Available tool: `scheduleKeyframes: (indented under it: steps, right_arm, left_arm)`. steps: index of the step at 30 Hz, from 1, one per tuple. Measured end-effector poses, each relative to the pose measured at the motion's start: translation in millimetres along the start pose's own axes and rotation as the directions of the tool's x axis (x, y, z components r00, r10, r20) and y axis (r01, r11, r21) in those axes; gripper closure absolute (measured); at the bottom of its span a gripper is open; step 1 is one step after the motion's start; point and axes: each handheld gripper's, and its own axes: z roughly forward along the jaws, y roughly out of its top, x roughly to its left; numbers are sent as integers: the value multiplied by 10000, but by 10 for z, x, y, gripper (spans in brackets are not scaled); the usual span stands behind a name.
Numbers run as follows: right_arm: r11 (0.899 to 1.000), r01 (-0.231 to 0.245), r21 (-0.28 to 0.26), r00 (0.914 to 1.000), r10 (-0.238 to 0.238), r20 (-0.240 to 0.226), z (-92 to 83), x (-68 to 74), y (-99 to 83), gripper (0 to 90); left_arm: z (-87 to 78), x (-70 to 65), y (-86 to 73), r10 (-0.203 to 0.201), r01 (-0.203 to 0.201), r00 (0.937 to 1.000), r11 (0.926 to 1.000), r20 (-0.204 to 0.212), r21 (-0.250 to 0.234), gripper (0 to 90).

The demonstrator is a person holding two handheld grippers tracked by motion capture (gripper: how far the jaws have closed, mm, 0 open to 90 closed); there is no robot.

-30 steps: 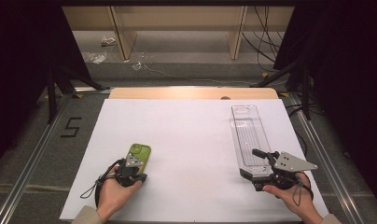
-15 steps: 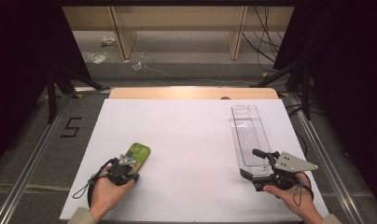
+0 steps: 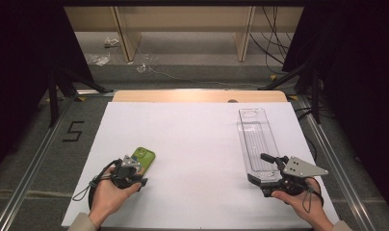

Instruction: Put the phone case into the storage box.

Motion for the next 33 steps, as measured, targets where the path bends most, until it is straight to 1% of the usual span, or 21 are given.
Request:
scheduleKeyframes:
  steps: [1,2,3,4,5,6,7,8,9,11,12,14,15,20,22,24,26,28,30,33]
  right_arm:
    - [10000,0,-13,10000,0,-12,1,0,5,152]
    - [10000,0,-13,10000,0,-12,1,0,5,152]
    - [10000,12,-36,10000,-11,2,0,0,8,152]
    - [10000,12,-36,10000,-11,2,0,0,8,152]
    - [10000,17,-51,10000,-17,5,-1,-1,9,152]
    - [10000,17,-41,10000,-17,7,-3,-1,11,152]
    - [10000,19,-29,10000,-19,6,-3,-1,12,152]
    - [10000,20,-33,10000,-20,3,-1,0,11,152]
    - [10000,19,-39,10000,-19,1,0,0,11,152]
    - [10000,6,-46,10000,-6,-10,1,-1,10,152]
    - [10000,6,-46,10000,-6,-10,1,-1,10,152]
    - [10000,7,-36,10000,-7,-12,1,-2,10,151]
    - [10000,14,-34,10000,-14,-17,1,-1,10,152]
    - [10000,16,-33,10000,-16,-22,1,-1,9,151]
    - [10000,19,-38,10000,-19,-17,-1,-3,11,151]
    - [10000,33,-50,10000,-33,-9,-2,-4,12,151]
    - [10000,33,-37,10000,-33,-15,-3,-5,11,151]
    - [10000,22,-29,10000,-22,-14,-3,-4,11,151]
    - [10000,22,-39,10000,-22,-19,-2,-4,11,151]
    - [10000,19,-33,10000,-20,-14,-2,-4,10,151]
  left_arm:
    - [-11,17,22,-6,6,9999,10000,-114,-26,587]
    - [-20,41,42,-58,55,9995,9999,-313,-120,587]
    - [-25,64,62,-20,11,9986,9998,-535,-182,501]
    - [-28,88,83,81,-94,9970,9998,-766,-171,443]
    - [-20,110,103,168,-188,9954,9996,-943,-203,443]
    - [-12,130,123,181,-203,9936,9996,-1113,-188,378]
    - [2,149,142,255,-277,9916,9995,-1267,-158,289]
    - [21,170,160,372,-386,9901,9992,-1355,-82,240]
    - [44,192,177,442,-435,9890,9990,-1411,78,190]
    - [105,231,204,465,-376,9882,9973,-1460,630,105]
    - [140,249,213,437,-314,9887,9957,-1432,869,105]
    - [209,288,230,259,-106,9899,9939,-1394,1096,18]
    - [237,307,238,167,-5,9899,9934,-1405,1145,0]
    - [343,388,281,50,180,9890,9879,-1477,1538,0]
    - [369,404,301,22,216,9886,9875,-1505,1562,0]
    - [384,412,321,94,164,9882,9858,-1528,1668,0]
    - [394,419,340,101,157,9891,9848,-1470,1731,0]
    - [407,423,353,196,81,9897,9814,-1420,1919,0]
    - [419,433,364,204,83,9896,9800,-1422,1986,0]
    - [439,453,372,251,60,9902,9751,-1372,2217,0]
